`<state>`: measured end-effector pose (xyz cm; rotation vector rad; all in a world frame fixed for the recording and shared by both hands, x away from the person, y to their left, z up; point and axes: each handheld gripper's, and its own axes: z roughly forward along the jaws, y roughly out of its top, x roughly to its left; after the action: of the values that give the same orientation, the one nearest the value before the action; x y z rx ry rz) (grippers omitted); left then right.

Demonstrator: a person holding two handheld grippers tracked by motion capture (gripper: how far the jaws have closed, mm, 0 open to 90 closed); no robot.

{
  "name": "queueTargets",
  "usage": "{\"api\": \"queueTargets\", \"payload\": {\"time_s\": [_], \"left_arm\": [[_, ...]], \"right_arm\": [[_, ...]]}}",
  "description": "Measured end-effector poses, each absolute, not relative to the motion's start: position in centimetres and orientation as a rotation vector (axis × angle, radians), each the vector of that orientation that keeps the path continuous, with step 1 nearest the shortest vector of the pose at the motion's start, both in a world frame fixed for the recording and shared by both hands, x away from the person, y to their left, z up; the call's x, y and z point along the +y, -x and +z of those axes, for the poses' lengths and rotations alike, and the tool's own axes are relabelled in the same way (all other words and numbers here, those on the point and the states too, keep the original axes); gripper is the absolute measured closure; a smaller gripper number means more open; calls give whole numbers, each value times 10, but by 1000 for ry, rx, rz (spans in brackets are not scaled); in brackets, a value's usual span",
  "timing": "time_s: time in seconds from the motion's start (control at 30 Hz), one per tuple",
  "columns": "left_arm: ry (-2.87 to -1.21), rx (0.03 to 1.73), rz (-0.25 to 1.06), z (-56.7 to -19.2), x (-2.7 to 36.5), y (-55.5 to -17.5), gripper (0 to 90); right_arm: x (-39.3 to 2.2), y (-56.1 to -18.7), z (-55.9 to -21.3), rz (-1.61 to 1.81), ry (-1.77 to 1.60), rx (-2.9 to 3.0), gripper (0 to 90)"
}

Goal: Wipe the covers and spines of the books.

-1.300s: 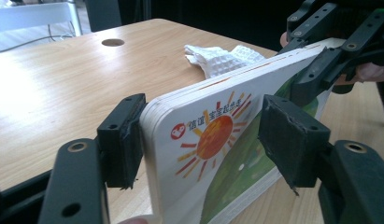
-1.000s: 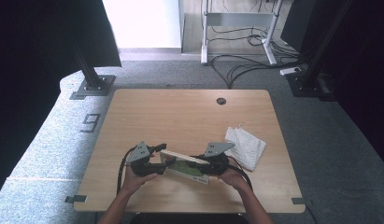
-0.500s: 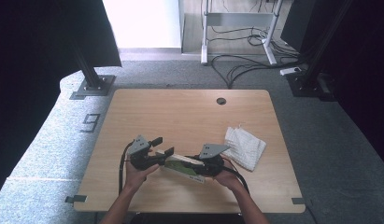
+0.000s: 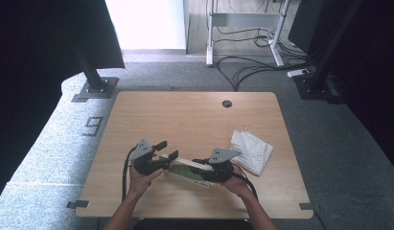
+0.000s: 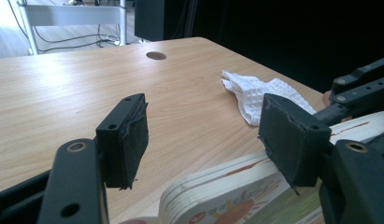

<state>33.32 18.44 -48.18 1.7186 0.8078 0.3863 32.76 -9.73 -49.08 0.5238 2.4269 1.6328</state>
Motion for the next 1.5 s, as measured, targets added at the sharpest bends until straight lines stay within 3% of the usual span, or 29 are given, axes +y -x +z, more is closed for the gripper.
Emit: {"api": "queueTargets", "payload": {"time_s": [0.07, 0.17, 0.4, 0.6, 0.77, 1.07, 1.27, 1.4, 1.5], "left_arm": [[-1717, 802, 377, -482, 185, -333, 340], [-1719, 806, 381, -482, 186, -332, 335], [-1700, 805, 380, -484, 186, -330, 330], [-1695, 807, 395, -484, 185, -330, 331], [-1692, 808, 399, -485, 185, -330, 332], [-1688, 808, 394, -485, 186, -329, 333], [-1690, 805, 392, -485, 186, -329, 333], [-1691, 804, 392, -485, 186, -329, 332], [-1691, 804, 391, -485, 186, -329, 332]], "right_arm": [[-97, -327, -491, 1630, -512, 2433, 714], [-96, -325, -490, 1629, -508, 2432, 701], [-104, -322, -490, 1627, -560, 2394, 468], [-137, -316, -482, 1799, -629, 2283, 373], [-180, -320, -474, 1880, -799, 2106, 364], [-218, -364, -514, 1210, -1185, 2135, 237], [-226, -384, -541, 1002, -1321, 2152, 158], [-228, -389, -551, 914, -1368, 2153, 175], [-230, -388, -548, 910, -1368, 2144, 364]]}}
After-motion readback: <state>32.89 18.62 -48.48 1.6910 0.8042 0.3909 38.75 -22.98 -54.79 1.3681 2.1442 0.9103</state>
